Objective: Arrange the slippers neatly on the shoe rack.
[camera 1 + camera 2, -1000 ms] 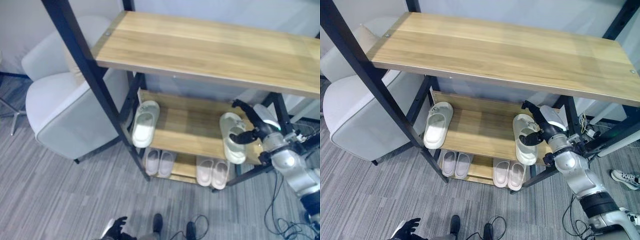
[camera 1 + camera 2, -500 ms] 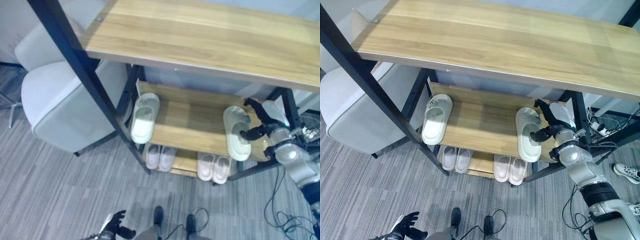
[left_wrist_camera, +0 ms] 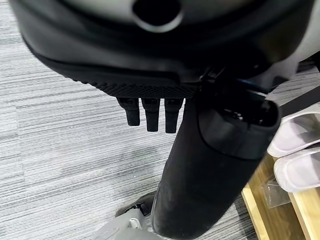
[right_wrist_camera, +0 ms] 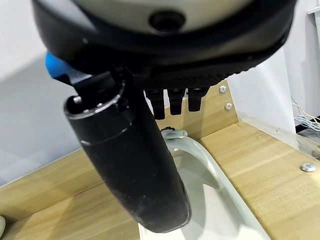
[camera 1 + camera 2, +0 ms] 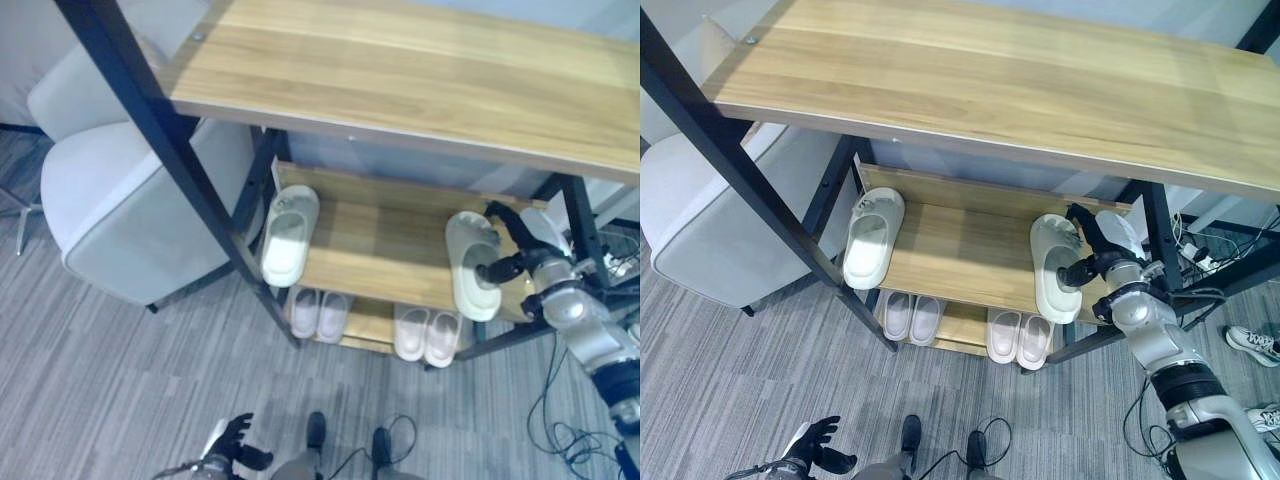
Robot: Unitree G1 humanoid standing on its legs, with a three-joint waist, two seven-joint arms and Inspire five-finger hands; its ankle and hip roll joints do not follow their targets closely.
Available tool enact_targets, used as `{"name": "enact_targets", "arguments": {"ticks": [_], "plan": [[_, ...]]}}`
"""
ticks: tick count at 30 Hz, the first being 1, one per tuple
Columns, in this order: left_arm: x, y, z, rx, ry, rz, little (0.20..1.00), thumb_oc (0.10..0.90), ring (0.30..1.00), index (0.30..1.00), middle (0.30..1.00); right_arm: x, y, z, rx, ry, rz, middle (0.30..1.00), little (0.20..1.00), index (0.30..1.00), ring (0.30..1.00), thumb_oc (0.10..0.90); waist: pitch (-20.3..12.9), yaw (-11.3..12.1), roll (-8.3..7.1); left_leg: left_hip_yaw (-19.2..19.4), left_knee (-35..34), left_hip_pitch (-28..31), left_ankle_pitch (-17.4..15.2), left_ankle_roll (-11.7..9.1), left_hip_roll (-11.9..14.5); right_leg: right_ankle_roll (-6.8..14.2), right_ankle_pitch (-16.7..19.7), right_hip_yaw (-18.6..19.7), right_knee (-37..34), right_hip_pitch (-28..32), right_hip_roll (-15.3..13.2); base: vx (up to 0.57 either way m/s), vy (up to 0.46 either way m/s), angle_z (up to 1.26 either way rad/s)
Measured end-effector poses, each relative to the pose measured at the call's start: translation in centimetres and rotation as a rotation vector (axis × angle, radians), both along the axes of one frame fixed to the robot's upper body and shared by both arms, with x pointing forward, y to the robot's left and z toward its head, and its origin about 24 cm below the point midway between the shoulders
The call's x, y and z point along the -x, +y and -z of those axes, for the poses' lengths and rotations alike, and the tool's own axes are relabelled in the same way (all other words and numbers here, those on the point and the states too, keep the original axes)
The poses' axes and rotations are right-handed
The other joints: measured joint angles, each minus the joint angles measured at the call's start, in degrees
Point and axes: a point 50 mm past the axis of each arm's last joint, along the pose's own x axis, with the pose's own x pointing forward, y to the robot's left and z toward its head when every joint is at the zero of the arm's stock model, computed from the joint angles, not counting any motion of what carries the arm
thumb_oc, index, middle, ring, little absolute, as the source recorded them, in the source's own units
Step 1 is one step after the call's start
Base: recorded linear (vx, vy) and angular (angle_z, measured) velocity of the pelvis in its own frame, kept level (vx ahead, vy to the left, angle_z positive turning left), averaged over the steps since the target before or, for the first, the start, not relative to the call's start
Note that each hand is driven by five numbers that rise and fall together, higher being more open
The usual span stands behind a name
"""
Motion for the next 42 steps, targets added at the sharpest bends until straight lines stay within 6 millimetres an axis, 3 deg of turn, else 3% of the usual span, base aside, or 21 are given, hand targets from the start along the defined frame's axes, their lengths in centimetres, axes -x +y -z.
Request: {"name": "enact_targets", "arguments": {"ticks": [14, 24, 25, 30, 42], "plan": [[0.3, 0.3, 0.1, -0.021, 0.011, -0.014, 0.900, 0.800, 0.900, 0.900, 0.900, -0.9, -0.4, 0.1, 0.010, -0.002, 0.044, 0.900, 0.900, 0.900, 0.900, 0.800, -0.05, 1.20, -0.22, -0.29, 0.01, -0.75, 0.12, -0.04, 0.02, 0.00, 0.08, -0.20, 0.02, -0.64, 0.07, 0.00, 0.000, 0.00], [0.4, 1.6, -0.2, -0.057, 0.012, -0.018, 0.900, 0.800, 0.900, 0.900, 0.900, -1.0, -0.2, 0.0, -0.017, -0.021, 0.050, 0.900, 0.900, 0.900, 0.900, 0.800, -0.02, 1.49, -0.94, -0.51, 0.01, -1.03, 0.17, -0.05, 0.03, 0.00, 0.09, -0.41, 0.02, -0.79, 0.34, 0.00, 0.000, 0.00], [0.4, 1.7, -0.2, -0.058, 0.014, -0.019, 0.900, 0.800, 0.900, 0.900, 0.900, -1.1, -0.2, 0.1, -0.019, -0.021, 0.049, 0.578, 0.578, 0.578, 0.578, 0.585, -0.02, 1.50, -1.00, -0.51, 0.01, -1.03, 0.17, -0.04, 0.02, 0.00, 0.08, -0.42, 0.02, -0.79, 0.35, 0.00, 0.000, 0.00], [0.5, 1.7, -0.2, -0.059, 0.015, -0.019, 0.900, 0.800, 0.900, 0.900, 0.900, -1.1, 0.1, 0.3, -0.028, -0.017, 0.046, 0.300, 0.300, 0.300, 0.300, 0.400, -0.02, 1.49, -1.26, -0.57, 0.01, -1.03, 0.23, -0.08, 0.03, -0.01, 0.09, -0.49, 0.02, -0.77, 0.37, 0.00, 0.000, 0.00], [0.5, 1.7, -0.2, -0.060, 0.016, -0.020, 0.900, 0.800, 0.900, 0.900, 0.900, -1.2, 1.3, 1.3, -0.080, 0.006, 0.012, 0.300, 0.300, 0.300, 0.300, 0.400, 0.08, 1.67, -2.37, -1.17, 0.01, -1.24, 0.46, -0.22, 0.07, -0.03, 0.10, -1.08, 0.00, -0.76, 0.30, 0.01, 0.001, 0.02]]}}
